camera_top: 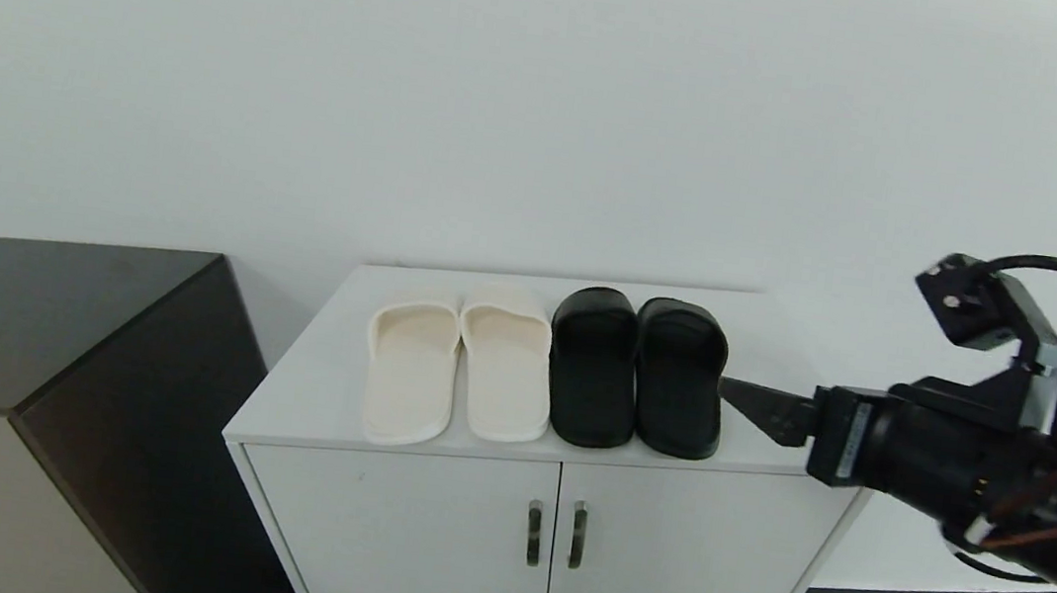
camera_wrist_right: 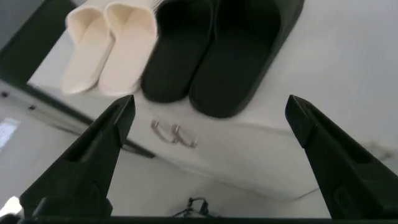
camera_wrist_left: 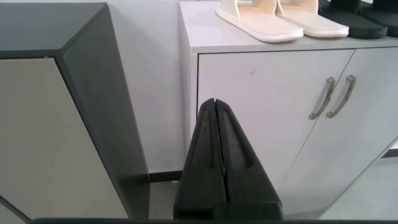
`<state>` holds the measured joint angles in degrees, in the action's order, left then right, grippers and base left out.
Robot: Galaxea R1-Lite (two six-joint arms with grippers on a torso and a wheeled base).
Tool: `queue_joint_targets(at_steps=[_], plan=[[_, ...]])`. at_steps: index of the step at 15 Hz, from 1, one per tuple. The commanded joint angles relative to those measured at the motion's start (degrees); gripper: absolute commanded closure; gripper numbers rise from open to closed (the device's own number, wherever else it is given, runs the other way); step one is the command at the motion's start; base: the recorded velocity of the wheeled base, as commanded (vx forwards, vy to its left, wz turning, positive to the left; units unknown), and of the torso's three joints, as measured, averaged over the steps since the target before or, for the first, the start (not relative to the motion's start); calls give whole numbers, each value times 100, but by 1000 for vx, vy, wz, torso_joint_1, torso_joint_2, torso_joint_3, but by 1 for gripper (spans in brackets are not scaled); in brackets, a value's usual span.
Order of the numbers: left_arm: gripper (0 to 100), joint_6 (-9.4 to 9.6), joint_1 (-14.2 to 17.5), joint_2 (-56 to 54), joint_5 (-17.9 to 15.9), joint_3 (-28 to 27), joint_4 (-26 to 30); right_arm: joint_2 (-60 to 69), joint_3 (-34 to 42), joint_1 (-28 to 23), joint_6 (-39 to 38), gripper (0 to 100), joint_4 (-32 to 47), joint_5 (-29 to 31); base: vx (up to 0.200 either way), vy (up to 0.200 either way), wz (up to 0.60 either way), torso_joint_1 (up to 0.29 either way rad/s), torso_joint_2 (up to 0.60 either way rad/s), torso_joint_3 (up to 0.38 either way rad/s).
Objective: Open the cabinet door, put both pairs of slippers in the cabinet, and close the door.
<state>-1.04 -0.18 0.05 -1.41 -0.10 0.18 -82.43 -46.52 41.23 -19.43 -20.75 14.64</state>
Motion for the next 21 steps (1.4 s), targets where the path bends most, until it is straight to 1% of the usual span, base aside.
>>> queue_joint_targets(at_steps=[1,3,6,10,16,21], plan=[[100,-2,1,4,10,1,-1,-1398,-1017,316,80,0,-70,768,0,0,0,0,0,0],[100,-2,1,4,1,1,-1,-2031,-1606,307,203,0,-70,979,0,0,0,0,0,0],[100,-2,1,4,1,1,-1,-2743,-2344,307,212,0,-35,1524,0,0,0,0,0,0],[100,-2,1,4,1,1,-1,-3332,-3038,219,273,0,80,1955,0,0,0,0,0,0],[100,-11,1,4,1,10,-1,-3965,-3680,-45,581,0,45,1972,0,0,0,0,0,0],[100,-19,1,4,1,10,-1,-4378,-4313,-256,1091,0,45,1972,0,0,0,0,0,0]])
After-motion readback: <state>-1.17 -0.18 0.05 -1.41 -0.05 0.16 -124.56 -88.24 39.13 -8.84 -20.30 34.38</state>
